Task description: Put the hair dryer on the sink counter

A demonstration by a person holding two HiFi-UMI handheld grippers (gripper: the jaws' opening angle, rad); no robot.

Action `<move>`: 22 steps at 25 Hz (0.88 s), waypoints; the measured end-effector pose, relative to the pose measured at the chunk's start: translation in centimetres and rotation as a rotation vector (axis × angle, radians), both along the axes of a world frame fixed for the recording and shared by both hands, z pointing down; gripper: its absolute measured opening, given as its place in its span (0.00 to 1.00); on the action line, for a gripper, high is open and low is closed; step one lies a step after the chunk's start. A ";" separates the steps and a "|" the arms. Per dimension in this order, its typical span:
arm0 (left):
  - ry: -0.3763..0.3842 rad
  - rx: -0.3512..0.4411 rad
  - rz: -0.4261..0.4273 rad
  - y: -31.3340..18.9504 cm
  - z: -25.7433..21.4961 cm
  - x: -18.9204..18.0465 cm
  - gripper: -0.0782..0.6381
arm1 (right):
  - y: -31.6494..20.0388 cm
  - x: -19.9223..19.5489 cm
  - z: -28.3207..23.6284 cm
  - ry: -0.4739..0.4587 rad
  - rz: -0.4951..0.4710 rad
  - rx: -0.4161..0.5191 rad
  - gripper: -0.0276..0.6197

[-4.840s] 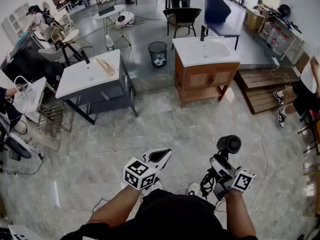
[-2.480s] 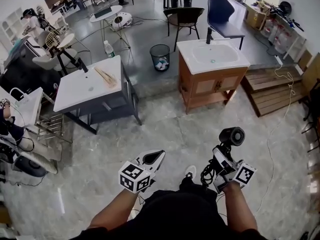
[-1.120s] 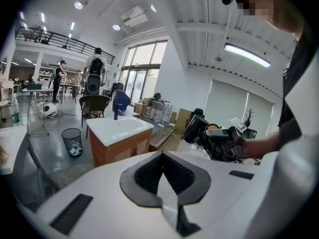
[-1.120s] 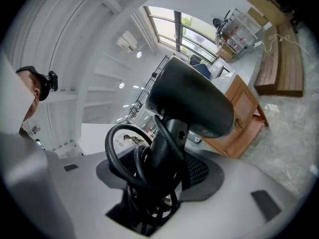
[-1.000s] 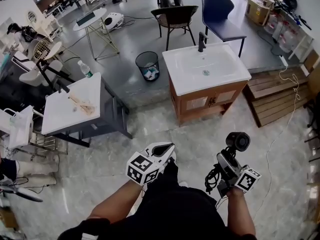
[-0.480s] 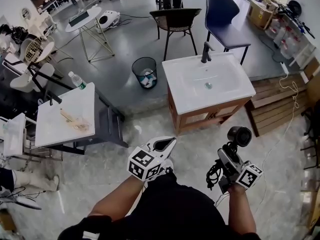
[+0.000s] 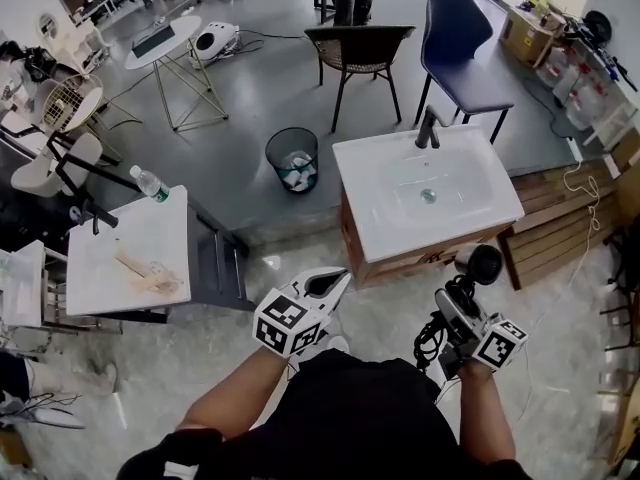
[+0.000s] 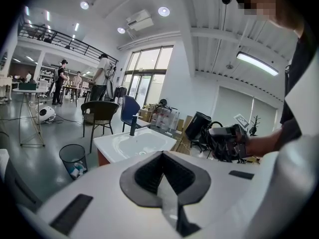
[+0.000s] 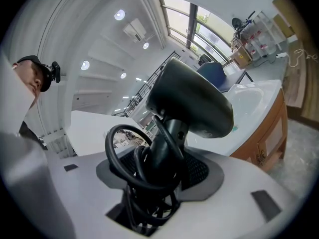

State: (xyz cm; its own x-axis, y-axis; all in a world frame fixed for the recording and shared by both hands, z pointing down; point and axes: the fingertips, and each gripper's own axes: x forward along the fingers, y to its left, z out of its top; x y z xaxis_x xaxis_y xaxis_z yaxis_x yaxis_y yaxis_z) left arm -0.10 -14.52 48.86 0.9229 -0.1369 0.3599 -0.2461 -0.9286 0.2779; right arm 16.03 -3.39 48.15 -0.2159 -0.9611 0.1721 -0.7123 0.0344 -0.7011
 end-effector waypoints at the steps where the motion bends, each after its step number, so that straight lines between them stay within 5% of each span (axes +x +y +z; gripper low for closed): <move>1: -0.002 -0.002 -0.002 -0.5 0.2 0.1 0.11 | -0.7 0.1 0.0 0.000 -0.003 0.003 0.41; 9: -0.010 -0.017 -0.041 -4.7 0.8 2.0 0.11 | -6.0 2.5 0.4 0.020 -0.058 -0.015 0.41; 15: -0.035 -0.021 -0.177 -8.3 2.0 3.3 0.11 | -10.8 6.2 1.5 0.025 -0.155 -0.014 0.41; 22: -0.008 -0.038 -0.288 -11.0 1.1 9.8 0.11 | -16.0 11.0 2.9 0.093 -0.336 -0.048 0.41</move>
